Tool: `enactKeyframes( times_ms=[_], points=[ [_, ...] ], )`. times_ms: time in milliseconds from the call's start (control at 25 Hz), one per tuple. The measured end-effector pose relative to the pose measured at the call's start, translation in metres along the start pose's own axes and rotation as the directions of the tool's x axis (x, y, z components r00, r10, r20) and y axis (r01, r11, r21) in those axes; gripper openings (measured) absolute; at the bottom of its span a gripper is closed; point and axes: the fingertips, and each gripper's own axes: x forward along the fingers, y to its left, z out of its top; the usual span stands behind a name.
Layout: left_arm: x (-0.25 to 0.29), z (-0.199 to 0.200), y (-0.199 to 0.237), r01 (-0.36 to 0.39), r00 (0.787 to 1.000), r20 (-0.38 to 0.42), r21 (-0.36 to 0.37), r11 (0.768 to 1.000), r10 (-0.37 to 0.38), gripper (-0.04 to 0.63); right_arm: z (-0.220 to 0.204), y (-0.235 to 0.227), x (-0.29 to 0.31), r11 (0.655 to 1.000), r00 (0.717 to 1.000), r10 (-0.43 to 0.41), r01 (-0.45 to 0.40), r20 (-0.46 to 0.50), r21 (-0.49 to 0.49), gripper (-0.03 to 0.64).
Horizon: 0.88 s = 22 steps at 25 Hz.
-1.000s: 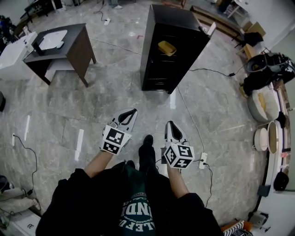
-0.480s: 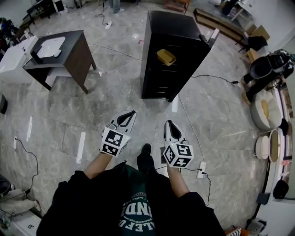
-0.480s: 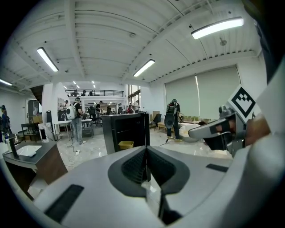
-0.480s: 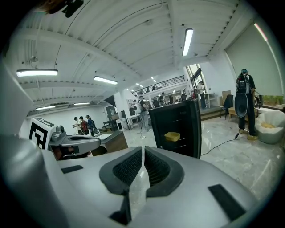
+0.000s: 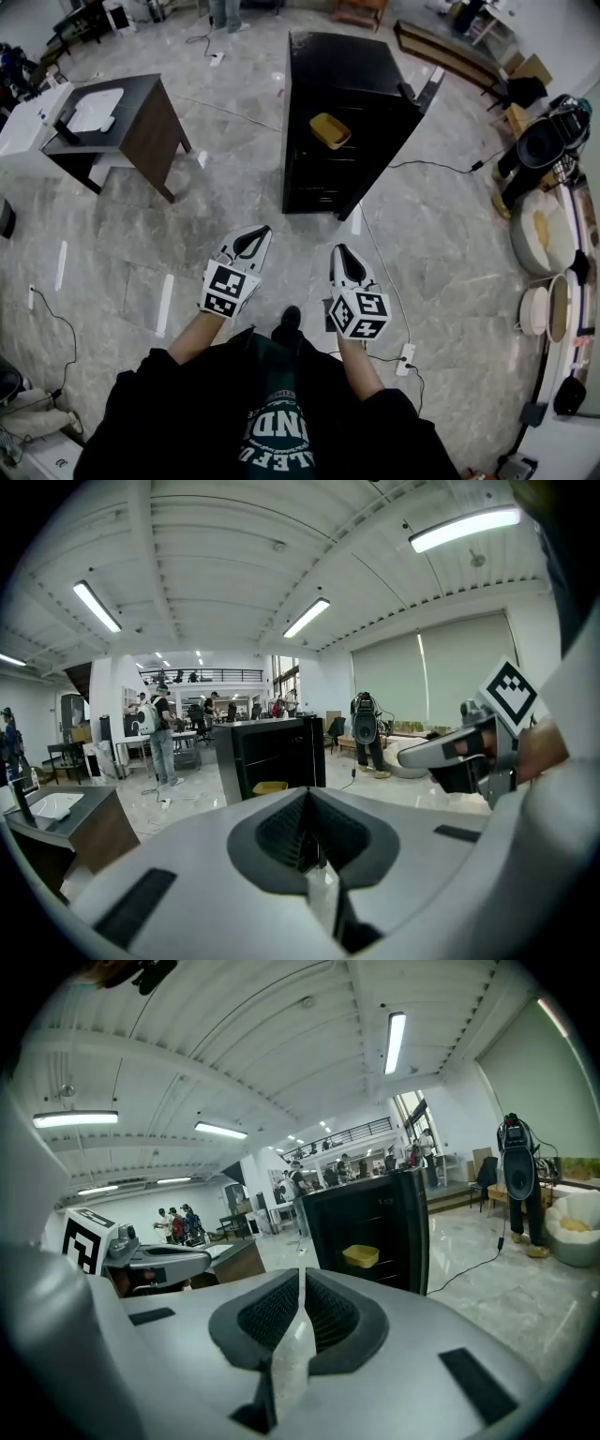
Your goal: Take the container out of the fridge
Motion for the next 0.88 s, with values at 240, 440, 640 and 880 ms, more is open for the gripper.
enactKeyframes(
  times_ms=[240, 440, 640, 880],
  points=[
    [0.037, 0.002, 0.014, -0.024, 1.0, -0.017, -0.017, 1.0, 0.024, 0.014, 0.01, -0.026, 0.035, 1.0, 0.999, 0.022, -0.022, -0.026, -0.003, 0.037],
    [0.058, 0.0, 0.03, -0.045, 0.999, -0.029, -0.046, 0.998, 0.044, 0.014, 0.014, -0.035, 0.062, 0.999, 0.998, 0.041, -0.041, -0.049, -0.002, 0.037],
    [0.071, 0.002, 0.04, -0.045, 0.998, -0.034, -0.056, 0.997, 0.043, 0.014, 0.013, -0.037, 0.079, 0.999, 0.997, 0.044, -0.044, -0.068, 0.006, 0.037],
    [0.094, 0.008, 0.059, -0.018, 1.0, -0.027, -0.047, 0.999, 0.016, 0.014, 0.025, -0.038, 0.104, 1.0, 0.998, 0.027, -0.027, -0.063, 0.005, 0.037]
  ],
)
